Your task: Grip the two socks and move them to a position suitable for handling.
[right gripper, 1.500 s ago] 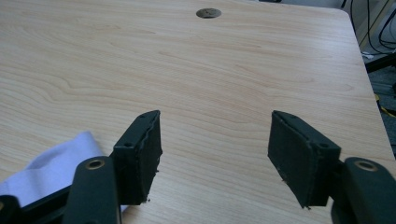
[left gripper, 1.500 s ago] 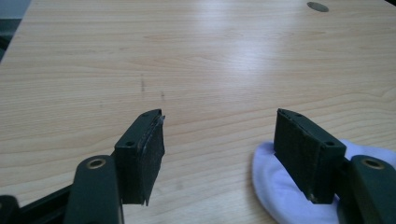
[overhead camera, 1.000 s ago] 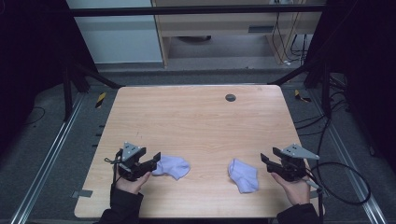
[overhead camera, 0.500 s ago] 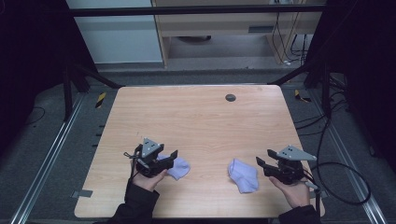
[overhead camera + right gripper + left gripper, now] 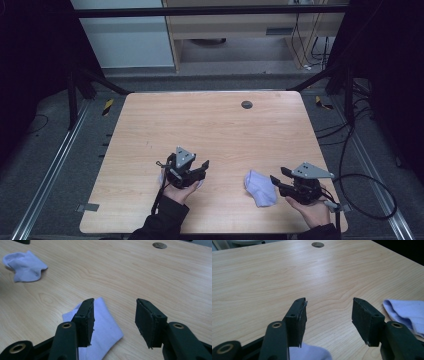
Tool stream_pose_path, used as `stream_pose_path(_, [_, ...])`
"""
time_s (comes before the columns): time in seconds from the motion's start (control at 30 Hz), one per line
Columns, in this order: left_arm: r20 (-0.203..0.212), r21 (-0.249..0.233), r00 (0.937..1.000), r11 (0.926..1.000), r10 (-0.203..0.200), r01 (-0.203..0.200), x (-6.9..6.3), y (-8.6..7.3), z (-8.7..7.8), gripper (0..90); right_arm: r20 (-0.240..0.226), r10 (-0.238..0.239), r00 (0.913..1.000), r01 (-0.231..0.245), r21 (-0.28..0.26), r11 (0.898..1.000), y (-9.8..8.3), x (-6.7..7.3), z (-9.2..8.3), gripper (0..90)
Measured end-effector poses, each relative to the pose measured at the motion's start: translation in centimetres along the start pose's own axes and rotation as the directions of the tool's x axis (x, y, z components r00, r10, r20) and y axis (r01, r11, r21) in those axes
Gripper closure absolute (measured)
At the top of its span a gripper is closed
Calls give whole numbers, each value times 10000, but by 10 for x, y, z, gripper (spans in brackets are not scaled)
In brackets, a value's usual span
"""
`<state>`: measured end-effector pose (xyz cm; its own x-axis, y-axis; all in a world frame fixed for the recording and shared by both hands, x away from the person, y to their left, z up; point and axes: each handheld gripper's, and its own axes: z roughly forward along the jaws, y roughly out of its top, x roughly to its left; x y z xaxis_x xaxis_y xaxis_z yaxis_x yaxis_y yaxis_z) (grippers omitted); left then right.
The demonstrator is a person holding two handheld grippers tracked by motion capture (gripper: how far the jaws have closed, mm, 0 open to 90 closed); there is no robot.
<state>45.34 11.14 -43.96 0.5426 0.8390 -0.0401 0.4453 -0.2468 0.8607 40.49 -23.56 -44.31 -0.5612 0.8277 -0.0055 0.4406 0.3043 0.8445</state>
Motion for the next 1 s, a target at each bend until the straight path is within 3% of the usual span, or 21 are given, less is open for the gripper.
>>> stream_pose_path(0.27, [199,115,9996,9997,199,-202,-20,3,16,469,-359,-136,9993,146,285,9995,-6,7,3,527])
stream_pose_path(0.67, [881,590,9940,9957,654,-708,-61,-2,42,515,-964,-333,9948,411,810,9959,-20,20,7,558])
stream_pose_path(1.0, [1169,956,9901,9914,775,-889,-79,-8,59,556,-1286,-505,9904,673,1297,9893,-31,28,14,578])
